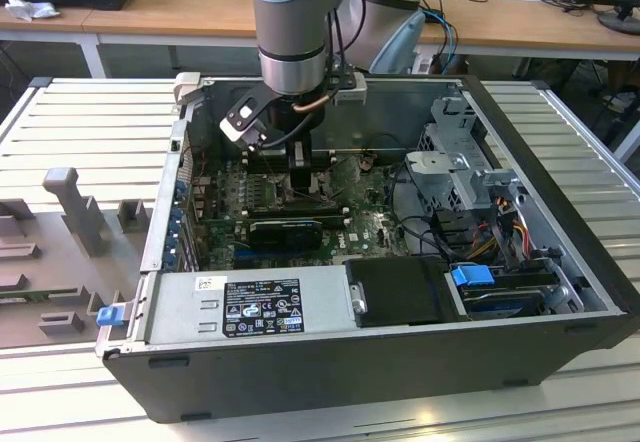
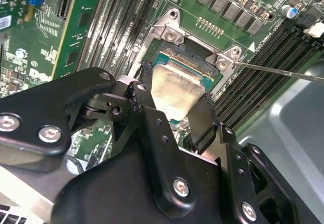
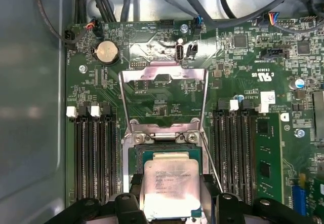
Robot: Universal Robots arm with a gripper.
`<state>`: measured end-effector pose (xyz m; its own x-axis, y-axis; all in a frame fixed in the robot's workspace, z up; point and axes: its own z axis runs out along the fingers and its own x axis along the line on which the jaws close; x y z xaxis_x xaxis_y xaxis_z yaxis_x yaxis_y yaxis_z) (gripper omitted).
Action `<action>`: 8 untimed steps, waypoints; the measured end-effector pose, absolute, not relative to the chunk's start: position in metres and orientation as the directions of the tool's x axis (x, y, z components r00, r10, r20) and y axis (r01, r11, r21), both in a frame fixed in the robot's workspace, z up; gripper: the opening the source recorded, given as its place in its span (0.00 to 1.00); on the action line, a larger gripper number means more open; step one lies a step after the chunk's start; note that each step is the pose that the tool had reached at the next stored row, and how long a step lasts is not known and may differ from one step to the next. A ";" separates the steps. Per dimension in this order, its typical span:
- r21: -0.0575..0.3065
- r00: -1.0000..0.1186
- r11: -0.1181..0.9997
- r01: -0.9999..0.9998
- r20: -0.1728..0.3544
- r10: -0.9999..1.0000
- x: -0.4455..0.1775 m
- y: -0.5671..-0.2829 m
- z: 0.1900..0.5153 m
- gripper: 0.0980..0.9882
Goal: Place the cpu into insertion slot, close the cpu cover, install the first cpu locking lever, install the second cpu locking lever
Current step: 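Place the cpu into insertion slot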
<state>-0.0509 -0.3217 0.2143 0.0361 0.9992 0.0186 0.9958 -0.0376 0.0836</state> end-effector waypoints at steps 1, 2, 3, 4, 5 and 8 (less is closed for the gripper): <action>0.083 0.036 -0.037 0.996 0.018 0.999 -0.051 -0.321 0.213 0.48; 0.084 0.036 -0.037 0.996 0.019 0.999 -0.051 -0.320 0.212 0.48; 0.084 0.036 -0.037 0.996 0.019 0.999 -0.051 -0.320 0.211 0.48; 0.084 0.036 -0.037 0.996 0.019 0.999 -0.051 -0.320 0.210 0.48; 0.084 0.036 -0.037 0.996 0.019 0.999 -0.051 -0.320 0.209 0.48; 0.084 0.036 -0.037 0.996 0.019 0.999 -0.051 -0.319 0.206 0.48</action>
